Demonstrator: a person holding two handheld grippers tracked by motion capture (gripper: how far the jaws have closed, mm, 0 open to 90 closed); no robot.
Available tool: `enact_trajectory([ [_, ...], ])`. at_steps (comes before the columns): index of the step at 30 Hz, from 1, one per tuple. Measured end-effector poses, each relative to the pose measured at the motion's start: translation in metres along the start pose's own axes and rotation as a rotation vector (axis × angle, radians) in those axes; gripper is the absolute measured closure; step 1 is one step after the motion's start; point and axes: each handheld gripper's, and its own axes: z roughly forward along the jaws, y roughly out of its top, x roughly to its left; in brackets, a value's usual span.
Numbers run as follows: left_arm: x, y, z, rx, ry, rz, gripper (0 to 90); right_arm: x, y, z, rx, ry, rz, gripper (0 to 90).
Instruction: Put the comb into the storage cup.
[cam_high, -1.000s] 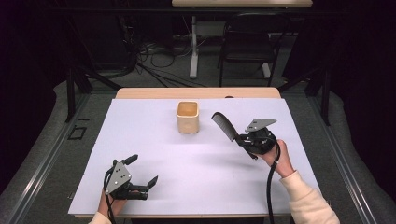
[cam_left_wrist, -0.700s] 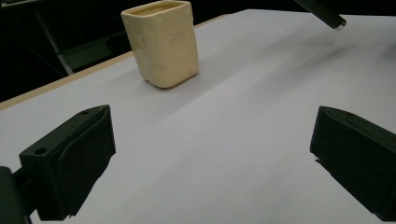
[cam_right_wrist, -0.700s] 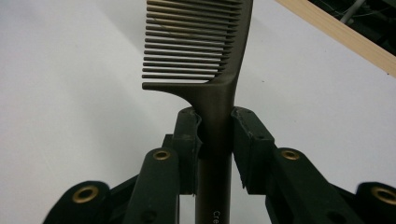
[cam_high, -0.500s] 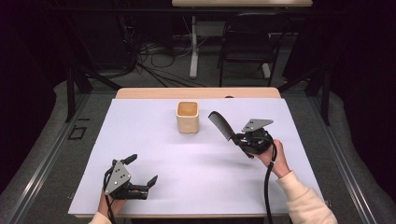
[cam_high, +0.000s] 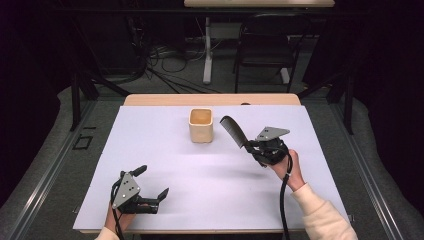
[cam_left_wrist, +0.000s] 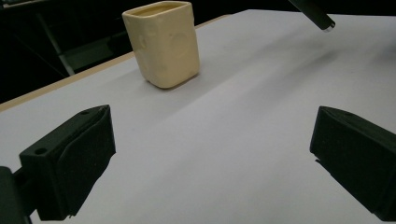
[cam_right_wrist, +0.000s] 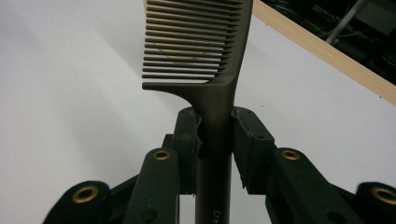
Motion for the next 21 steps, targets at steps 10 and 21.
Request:
enact_trajectory([
  [10,0.0,0.0,0.0,0.0,-0.002,0.0,0.1,0.003,0.005,0.005,-0.038,-0.018,-0.003,71.9],
  [21,0.0,0.0,0.0,-0.006,-0.002,-0.002,0.1,0.003,0.012,0.011,-0.08,-0.036,0.005,71.9],
])
